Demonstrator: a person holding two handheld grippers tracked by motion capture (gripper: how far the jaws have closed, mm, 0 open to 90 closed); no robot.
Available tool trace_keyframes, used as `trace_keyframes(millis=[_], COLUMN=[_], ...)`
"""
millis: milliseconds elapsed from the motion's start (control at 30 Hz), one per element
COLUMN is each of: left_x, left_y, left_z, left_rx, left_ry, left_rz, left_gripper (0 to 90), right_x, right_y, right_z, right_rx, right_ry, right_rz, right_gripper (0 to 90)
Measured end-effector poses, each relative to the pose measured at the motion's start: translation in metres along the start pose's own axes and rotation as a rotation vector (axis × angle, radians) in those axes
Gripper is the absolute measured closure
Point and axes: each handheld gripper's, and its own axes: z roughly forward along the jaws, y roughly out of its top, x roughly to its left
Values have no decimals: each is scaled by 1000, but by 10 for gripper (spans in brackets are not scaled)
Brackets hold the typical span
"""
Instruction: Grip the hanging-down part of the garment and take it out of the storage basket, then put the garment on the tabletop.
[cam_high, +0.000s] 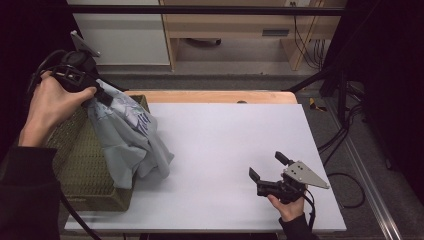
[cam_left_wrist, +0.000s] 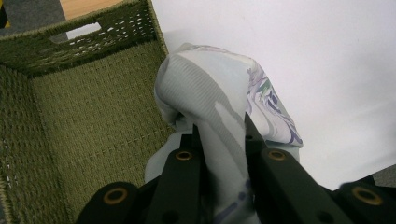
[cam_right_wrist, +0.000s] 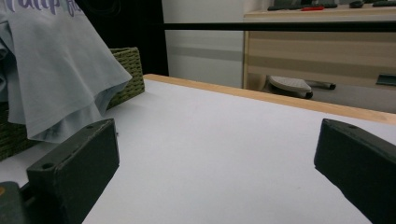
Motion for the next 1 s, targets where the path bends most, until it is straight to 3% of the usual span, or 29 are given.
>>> trace_keyframes(millis=[667,1000], left_x=[-3,-16], left_y=[1,5], left_z=[2,5], left_rx=[0,2], left_ry=[-11,-22], left_rz=[15,42], left_gripper=[817,818], right_x=[2,-1], right_y=[-7,-7], right_z=[-11,-10], right_rx=[-3,3], right_ry=[-3,3], right_rz=[17,20], right_gripper=[3,3])
